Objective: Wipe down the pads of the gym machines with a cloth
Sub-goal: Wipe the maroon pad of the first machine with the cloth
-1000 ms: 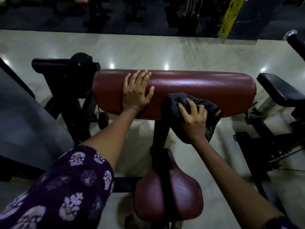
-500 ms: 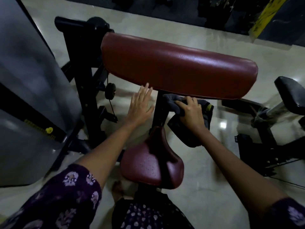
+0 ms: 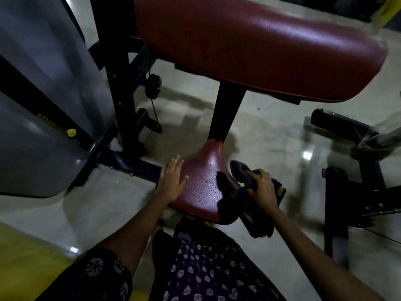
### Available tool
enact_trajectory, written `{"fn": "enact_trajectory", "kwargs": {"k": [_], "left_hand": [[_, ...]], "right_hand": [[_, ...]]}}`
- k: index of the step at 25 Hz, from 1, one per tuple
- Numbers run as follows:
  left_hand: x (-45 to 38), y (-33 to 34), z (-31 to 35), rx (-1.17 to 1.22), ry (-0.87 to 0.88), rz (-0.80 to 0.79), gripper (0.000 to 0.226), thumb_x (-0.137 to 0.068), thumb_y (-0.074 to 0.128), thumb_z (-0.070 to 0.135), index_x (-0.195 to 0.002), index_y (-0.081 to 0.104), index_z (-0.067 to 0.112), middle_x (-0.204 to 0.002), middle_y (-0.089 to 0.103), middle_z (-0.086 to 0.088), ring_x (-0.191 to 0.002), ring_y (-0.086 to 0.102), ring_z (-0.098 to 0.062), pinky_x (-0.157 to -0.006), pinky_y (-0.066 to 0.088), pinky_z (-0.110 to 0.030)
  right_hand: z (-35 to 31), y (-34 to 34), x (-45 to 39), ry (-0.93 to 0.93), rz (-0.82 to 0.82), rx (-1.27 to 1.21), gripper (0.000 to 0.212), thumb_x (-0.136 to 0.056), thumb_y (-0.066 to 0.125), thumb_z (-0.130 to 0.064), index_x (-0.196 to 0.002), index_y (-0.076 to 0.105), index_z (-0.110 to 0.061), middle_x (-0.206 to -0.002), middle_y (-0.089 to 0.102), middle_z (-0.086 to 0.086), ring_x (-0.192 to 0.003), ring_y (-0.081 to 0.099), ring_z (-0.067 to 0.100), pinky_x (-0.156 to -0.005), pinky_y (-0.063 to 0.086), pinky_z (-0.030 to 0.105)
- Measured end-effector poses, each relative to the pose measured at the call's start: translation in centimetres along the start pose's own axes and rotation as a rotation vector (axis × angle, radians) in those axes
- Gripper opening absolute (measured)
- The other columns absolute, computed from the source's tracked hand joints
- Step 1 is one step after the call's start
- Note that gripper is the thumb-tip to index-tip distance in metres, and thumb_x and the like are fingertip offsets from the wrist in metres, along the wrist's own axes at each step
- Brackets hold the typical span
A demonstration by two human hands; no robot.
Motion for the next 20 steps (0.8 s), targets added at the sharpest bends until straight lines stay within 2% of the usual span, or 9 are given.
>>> {"fn": "enact_trajectory", "kwargs": {"k": [3, 5, 7, 9, 11, 13, 16, 18, 20], "left_hand": [[0.3, 2.5, -3.2, 0.008, -0.13, 0.031, 0.056, -0.097, 0.046, 0.031, -0.147, 0.028, 0.01, -0.158, 0.014, -0.004, -0.145, 0.012, -0.019, -0.117, 0.006, -0.043], [0.1, 3.6, -4.7, 0.034, -0.203, 0.052, 0.054, -0.098, 0.043, 0.031, -0.146, 0.029, 0.011, -0.158, 0.016, -0.004, -0.145, 0.012, -0.02, -0.116, 0.008, -0.045], [-0.1, 5.0, -5.7, 0.089, -0.293, 0.061, 0.051, -0.1, 0.039, 0.031, -0.147, 0.029, 0.015, -0.158, 0.015, -0.001, -0.145, 0.009, -0.017, -0.114, 0.01, -0.049], [-0.1, 6.2, -6.0, 0.069, -0.335, 0.089, 0.053, -0.099, 0.028, 0.039, -0.148, 0.027, 0.019, -0.158, 0.015, 0.002, -0.145, 0.009, -0.015, -0.111, 0.013, -0.052], [0.0, 6.6, -5.8, 0.004, -0.329, 0.157, 0.062, -0.093, 0.018, 0.047, -0.146, 0.032, 0.018, -0.156, 0.024, -0.001, -0.143, 0.019, -0.019, -0.106, 0.02, -0.054], [-0.3, 6.3, -5.7, 0.0, -0.321, 0.246, 0.062, -0.09, 0.02, 0.045, -0.139, 0.045, 0.014, -0.146, 0.041, -0.007, -0.135, 0.037, -0.027, -0.099, 0.031, -0.054], [-1.3, 5.5, -6.3, -0.002, -0.33, 0.336, 0.051, -0.092, 0.029, 0.037, -0.129, 0.054, 0.011, -0.126, 0.055, -0.013, -0.112, 0.051, -0.035, -0.088, 0.041, -0.048], [-2.6, 4.9, -6.9, -0.001, -0.316, 0.352, 0.047, -0.092, 0.033, 0.033, -0.125, 0.058, 0.011, -0.113, 0.057, -0.015, -0.097, 0.051, -0.036, -0.079, 0.045, -0.045], [-3.5, 4.6, -7.5, -0.022, -0.262, 0.368, 0.042, -0.091, 0.038, 0.029, -0.118, 0.064, 0.009, -0.101, 0.056, -0.016, -0.085, 0.051, -0.035, -0.072, 0.046, -0.044]], "right_hand": [[0.3, 4.3, 1.2, 0.016, -0.039, -0.022, 0.054, -0.07, 0.052, -0.026, -0.121, 0.062, -0.014, -0.114, 0.055, 0.015, -0.102, 0.05, 0.039, -0.085, 0.043, 0.046], [-0.2, 8.2, 2.7, 0.039, -0.155, 0.012, 0.059, -0.075, 0.048, -0.037, -0.132, 0.054, -0.021, -0.135, 0.047, 0.014, -0.119, 0.043, 0.039, -0.093, 0.038, 0.049], [-0.6, 12.1, 4.3, 0.05, -0.248, 0.098, 0.066, -0.082, 0.036, -0.063, -0.14, 0.042, -0.033, -0.152, 0.031, 0.008, -0.137, 0.026, 0.036, -0.099, 0.027, 0.061], [0.1, 14.0, 4.8, 0.018, -0.248, 0.18, 0.072, -0.082, 0.021, -0.078, -0.143, 0.031, -0.04, -0.155, 0.025, 0.002, -0.141, 0.014, 0.031, -0.096, 0.02, 0.072], [1.0, 14.2, 3.2, -0.004, -0.239, 0.242, 0.075, -0.08, 0.012, -0.081, -0.146, 0.017, -0.046, -0.158, 0.015, -0.001, -0.144, 0.003, 0.03, -0.099, 0.015, 0.072], [1.8, 13.6, 0.6, 0.092, -0.25, 0.213, 0.076, -0.078, 0.015, -0.08, -0.146, 0.01, -0.047, -0.159, 0.01, -0.003, -0.144, 0.004, 0.029, -0.105, 0.016, 0.067], [1.4, 13.0, -1.7, 0.308, -0.182, 0.114, 0.067, -0.087, 0.033, -0.068, -0.147, 0.021, -0.04, -0.156, 0.018, 0.001, -0.141, 0.015, 0.029, -0.107, 0.017, 0.064], [0.2, 13.3, -0.6, 0.271, -0.104, 0.166, 0.064, -0.088, 0.032, -0.065, -0.145, 0.029, -0.037, -0.154, 0.025, 0.004, -0.139, 0.019, 0.031, -0.103, 0.019, 0.067], [-0.5, 13.7, 1.3, 0.167, -0.059, 0.244, 0.064, -0.083, 0.035, -0.059, -0.142, 0.036, -0.034, -0.149, 0.037, 0.007, -0.133, 0.027, 0.034, -0.095, 0.028, 0.069]]}}
Point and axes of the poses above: each hand's wrist, its own x-axis away from the middle knuckle, its own y-axis out of the palm, z = x × y, the point moved 7 cm from there along -x, towards the middle knuckle
